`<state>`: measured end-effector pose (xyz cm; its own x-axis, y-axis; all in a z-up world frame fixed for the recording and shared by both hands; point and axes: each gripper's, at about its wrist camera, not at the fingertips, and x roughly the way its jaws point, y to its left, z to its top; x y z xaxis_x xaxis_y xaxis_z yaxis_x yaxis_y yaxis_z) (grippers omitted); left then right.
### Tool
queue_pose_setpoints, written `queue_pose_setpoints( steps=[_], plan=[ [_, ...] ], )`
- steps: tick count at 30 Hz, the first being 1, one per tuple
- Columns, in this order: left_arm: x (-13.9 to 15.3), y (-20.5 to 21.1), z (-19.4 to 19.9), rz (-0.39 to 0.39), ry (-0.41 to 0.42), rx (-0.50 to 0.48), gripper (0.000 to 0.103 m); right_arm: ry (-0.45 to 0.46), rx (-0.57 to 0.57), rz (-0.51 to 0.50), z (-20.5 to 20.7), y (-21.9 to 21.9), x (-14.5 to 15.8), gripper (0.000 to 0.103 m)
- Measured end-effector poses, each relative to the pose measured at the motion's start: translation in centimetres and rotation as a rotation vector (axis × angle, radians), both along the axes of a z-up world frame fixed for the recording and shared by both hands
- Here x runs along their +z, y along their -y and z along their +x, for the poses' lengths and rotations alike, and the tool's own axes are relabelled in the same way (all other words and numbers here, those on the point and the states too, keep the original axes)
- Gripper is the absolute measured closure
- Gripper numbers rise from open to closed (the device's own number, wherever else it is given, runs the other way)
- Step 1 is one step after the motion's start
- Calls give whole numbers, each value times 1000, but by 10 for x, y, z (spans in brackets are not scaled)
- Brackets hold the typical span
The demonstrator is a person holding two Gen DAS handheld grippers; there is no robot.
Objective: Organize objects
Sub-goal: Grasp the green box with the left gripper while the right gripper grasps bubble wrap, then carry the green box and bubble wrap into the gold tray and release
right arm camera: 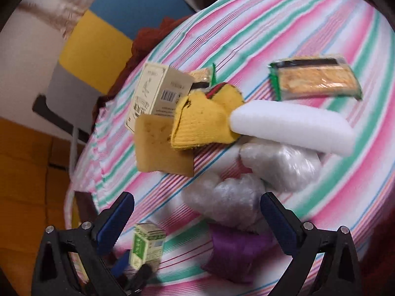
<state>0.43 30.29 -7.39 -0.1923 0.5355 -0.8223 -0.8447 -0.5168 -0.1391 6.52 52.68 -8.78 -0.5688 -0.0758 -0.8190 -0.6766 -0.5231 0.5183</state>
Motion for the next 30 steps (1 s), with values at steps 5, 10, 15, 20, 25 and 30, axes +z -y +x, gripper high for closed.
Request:
queue_pose_setpoints(
  steps=[5,10,15,20,25,30],
  plan=[
    [-17,-10,-7,-40,38,-3,64,121,77,86,-18,5,-14,11],
    [-17,-4,-11,2,71,18,70,159,107,172,-18,11,-11,36],
    [0,5,-6,54,48,34,70,117,144,184,-17,17,-5,41],
    [24,22,-3,106,31,65,70,-16,201,181,-10,29,11,41],
    [45,49,-10,153,7,130,70,-143,262,236,-5,53,38,41],
    [63,85,-25,192,-13,234,70,-219,308,268,-16,79,62,41]
  ],
)
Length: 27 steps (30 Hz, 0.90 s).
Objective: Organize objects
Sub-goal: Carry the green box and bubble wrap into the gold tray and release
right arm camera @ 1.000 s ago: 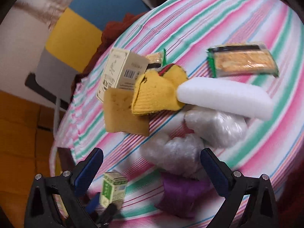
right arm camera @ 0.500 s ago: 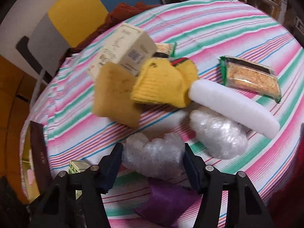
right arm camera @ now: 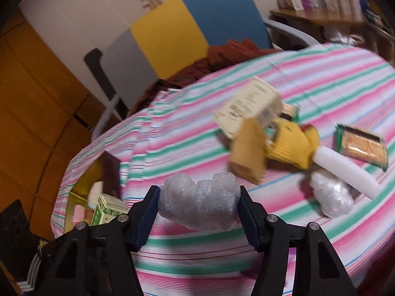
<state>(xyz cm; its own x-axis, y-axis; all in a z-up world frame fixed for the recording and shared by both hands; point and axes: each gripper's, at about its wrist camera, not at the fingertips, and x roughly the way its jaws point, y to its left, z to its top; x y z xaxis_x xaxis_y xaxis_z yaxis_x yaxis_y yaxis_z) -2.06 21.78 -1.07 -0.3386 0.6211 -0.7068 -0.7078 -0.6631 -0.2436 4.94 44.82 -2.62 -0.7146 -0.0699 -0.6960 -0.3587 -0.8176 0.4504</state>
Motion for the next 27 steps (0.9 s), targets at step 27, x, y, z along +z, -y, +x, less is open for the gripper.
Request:
queue_pose_setpoints(
  steps=[27],
  plan=[
    [-5,168,-147,28,48,556,49,45,548,186,-88,222,5,9]
  ],
)
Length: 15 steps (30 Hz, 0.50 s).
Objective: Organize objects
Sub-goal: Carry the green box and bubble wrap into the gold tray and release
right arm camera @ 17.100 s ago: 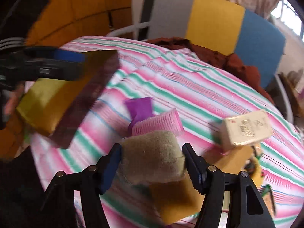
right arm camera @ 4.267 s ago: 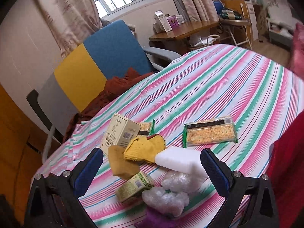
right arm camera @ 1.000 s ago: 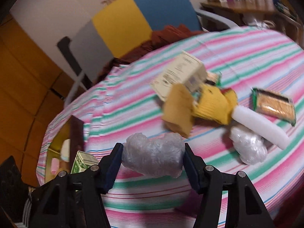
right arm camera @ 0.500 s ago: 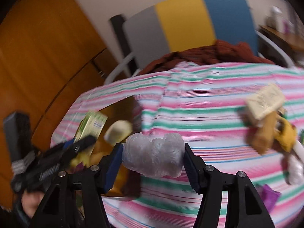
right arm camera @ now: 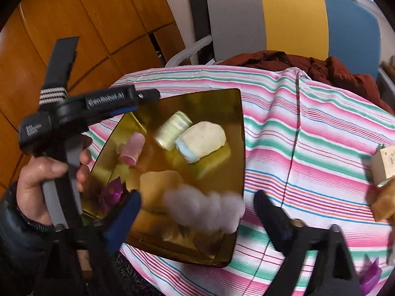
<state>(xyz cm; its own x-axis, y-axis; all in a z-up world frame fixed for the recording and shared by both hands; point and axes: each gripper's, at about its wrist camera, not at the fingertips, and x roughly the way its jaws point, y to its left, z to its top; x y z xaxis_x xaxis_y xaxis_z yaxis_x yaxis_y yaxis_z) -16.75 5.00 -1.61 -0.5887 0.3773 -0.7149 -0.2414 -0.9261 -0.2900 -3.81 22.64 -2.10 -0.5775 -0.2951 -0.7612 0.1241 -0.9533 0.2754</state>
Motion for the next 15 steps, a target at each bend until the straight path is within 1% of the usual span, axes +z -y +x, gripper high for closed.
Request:
queue_pose_setpoints(
  steps=[4,7,12,15],
  plan=[
    [-1,8,22,-17,-18,16,49,14,-4,-1,1,-1,-5,9],
    [-4,14,41,-22,-16,25,49,14,-14,4,4,-1,-4,8],
    [-5,17,67,-58,-23,27,49,-5,-44,23,14,-4,0,6],
    [-2,17,80,-86,-44,34,49,-26,-72,55,20,-3,3,4]
  ],
)
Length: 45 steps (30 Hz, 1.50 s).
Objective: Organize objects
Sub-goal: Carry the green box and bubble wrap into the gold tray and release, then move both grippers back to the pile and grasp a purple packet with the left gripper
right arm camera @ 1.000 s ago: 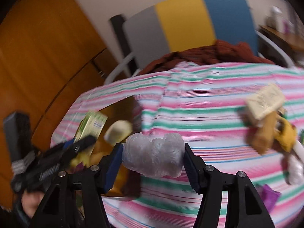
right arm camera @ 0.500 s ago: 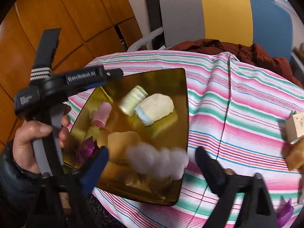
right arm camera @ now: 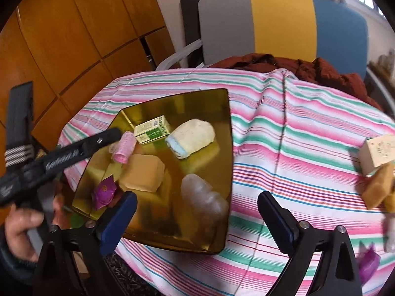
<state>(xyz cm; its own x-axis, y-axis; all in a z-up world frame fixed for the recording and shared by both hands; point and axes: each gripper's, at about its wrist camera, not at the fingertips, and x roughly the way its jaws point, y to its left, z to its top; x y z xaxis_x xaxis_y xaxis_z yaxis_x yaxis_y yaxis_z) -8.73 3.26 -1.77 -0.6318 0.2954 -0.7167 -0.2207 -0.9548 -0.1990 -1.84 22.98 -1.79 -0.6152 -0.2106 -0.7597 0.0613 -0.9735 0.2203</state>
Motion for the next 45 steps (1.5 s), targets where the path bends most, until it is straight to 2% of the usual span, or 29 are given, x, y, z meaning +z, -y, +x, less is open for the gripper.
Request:
queue_pose_setpoints(
  steps=[16,23,45],
  plan=[
    [10,-2,44,-68,-71,34,48,-110,-73,138,20,8,15,0],
    [5,-7,51,-81,-60,18,48,-130,-125,134,23,4,19,0],
    [5,-34,64,-132,-74,-73,48,-148,-187,155,34,-17,15,0]
  ],
)
